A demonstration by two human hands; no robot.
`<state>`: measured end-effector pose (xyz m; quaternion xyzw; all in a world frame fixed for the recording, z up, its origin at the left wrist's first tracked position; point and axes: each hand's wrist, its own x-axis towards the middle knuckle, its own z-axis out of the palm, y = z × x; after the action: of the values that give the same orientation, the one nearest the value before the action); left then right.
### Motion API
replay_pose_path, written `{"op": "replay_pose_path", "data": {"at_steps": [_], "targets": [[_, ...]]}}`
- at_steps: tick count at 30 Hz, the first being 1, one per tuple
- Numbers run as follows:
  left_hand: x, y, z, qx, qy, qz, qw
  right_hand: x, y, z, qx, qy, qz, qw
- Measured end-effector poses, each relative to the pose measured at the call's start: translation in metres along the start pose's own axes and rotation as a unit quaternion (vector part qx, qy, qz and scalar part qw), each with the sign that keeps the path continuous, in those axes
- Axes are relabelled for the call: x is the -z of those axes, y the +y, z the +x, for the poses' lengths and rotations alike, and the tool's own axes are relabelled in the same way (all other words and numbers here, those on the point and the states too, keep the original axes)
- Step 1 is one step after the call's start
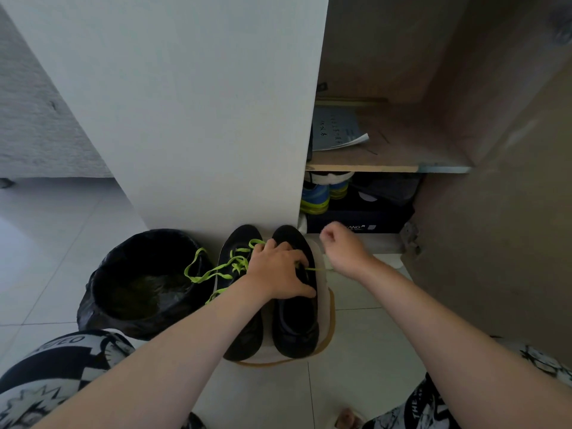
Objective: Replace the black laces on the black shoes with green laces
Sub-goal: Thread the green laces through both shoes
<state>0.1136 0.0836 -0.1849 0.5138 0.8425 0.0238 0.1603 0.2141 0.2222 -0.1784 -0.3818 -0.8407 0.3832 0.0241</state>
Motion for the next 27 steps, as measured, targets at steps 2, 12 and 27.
{"op": "replay_pose_path", "data": {"at_steps": [2, 12, 27], "targets": [[0.0, -0.002, 0.0, 0.002, 0.004, 0.007, 1.0, 0.006, -0.002, -0.005, 0.036, -0.089, -0.173, 0.98], [0.001, -0.007, 0.002, -0.017, 0.038, 0.006, 0.999, 0.036, -0.005, -0.001, -0.087, 0.215, 0.324, 0.917], [0.001, -0.017, 0.005, -0.019, -0.047, -0.132, 0.99, 0.051, -0.005, -0.006, -0.033, 0.074, -0.343, 0.936]]}}
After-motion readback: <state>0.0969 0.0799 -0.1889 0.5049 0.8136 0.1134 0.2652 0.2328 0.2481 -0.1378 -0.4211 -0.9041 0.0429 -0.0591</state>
